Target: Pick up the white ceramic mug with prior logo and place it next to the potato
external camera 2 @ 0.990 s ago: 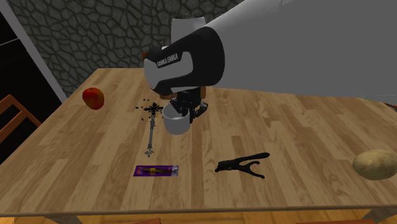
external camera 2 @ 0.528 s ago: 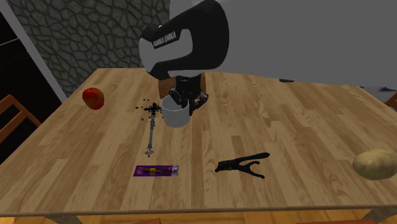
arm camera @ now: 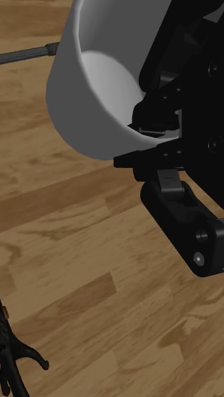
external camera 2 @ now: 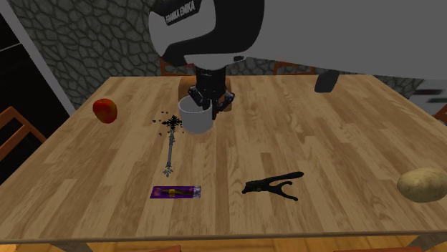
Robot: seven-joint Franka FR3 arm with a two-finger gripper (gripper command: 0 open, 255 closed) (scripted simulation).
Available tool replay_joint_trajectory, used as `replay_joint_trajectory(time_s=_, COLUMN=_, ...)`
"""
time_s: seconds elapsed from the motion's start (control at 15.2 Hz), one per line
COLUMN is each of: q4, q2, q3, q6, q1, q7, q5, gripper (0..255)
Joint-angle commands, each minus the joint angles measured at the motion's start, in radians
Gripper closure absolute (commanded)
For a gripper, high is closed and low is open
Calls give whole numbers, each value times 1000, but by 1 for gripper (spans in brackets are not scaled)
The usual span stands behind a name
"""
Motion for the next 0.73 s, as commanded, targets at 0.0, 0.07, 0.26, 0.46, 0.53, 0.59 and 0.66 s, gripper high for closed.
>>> replay_joint_trajectory(time_s=0.0, q4=20, q2=-3, q3=0, q6=-23, q1=-1, q7=-3, q5=2, gripper=255)
replay_joint_trajectory(time_s=0.07, q4=-7, q2=-24, q3=-7, q6=-16, q1=-18, q7=-28, q5=12, gripper=255)
replay_joint_trajectory(time_s=0.26, q4=-81, q2=-83, q3=-30, q6=3, q1=-64, q7=-102, q5=41, gripper=255)
replay_joint_trajectory(time_s=0.46, q4=-141, q2=-133, q3=-58, q6=16, q1=-107, q7=-178, q5=66, gripper=255)
replay_joint_trajectory(time_s=0.53, q4=-159, q2=-148, q3=-68, q6=19, q1=-120, q7=-203, q5=73, gripper=255)
replay_joint_trajectory(time_s=0.59, q4=-175, q2=-162, q3=-78, q6=22, q1=-133, q7=-228, q5=80, gripper=255)
replay_joint_trajectory(time_s=0.66, q4=-190, q2=-174, q3=-89, q6=24, q1=-145, q7=-254, q5=86, gripper=255)
